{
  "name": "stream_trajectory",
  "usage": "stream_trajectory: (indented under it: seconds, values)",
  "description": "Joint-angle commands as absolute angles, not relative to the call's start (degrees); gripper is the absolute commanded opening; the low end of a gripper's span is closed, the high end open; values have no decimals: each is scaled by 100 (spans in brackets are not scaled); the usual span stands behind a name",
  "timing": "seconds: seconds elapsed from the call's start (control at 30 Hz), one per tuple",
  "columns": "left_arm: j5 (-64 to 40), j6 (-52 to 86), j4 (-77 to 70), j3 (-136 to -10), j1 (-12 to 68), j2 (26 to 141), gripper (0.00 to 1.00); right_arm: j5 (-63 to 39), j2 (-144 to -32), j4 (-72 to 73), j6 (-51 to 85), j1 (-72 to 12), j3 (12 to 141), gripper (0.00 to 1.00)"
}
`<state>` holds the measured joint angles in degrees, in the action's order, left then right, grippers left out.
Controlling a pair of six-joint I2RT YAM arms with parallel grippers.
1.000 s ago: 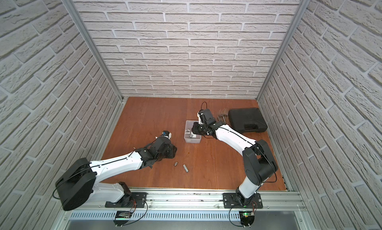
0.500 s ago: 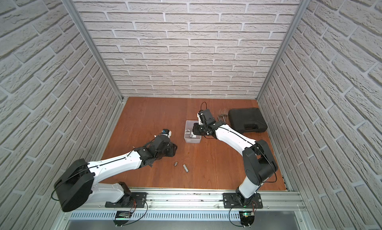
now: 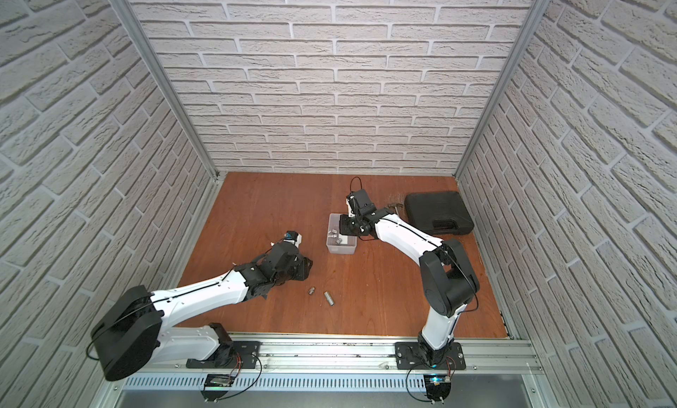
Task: Put the socket on the desktop into the storage box
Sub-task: Place the socket head in the storage box.
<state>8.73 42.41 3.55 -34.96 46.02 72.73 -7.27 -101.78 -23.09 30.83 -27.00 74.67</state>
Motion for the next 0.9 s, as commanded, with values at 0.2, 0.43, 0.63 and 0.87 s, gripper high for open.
stream_trajectory:
  seconds: [0.2,0.43,0.63,0.87]
  values:
    - [910,4313,349,-3289,4570,7011,53,-560,-10569,-2427,2874,-2733,7969,18]
    - [936,4324,360,-3226,4570,6953,53,-562,-10620,-2520,2799,-2733,8147,33]
    - [914,4316,325,-3221,4568,6975,54,-551,-10258,-2557,2760,-2766,8091,44]
    - [856,4316,443,-3293,4564,6996,54,-399,-9530,-2503,2714,-2956,7673,46]
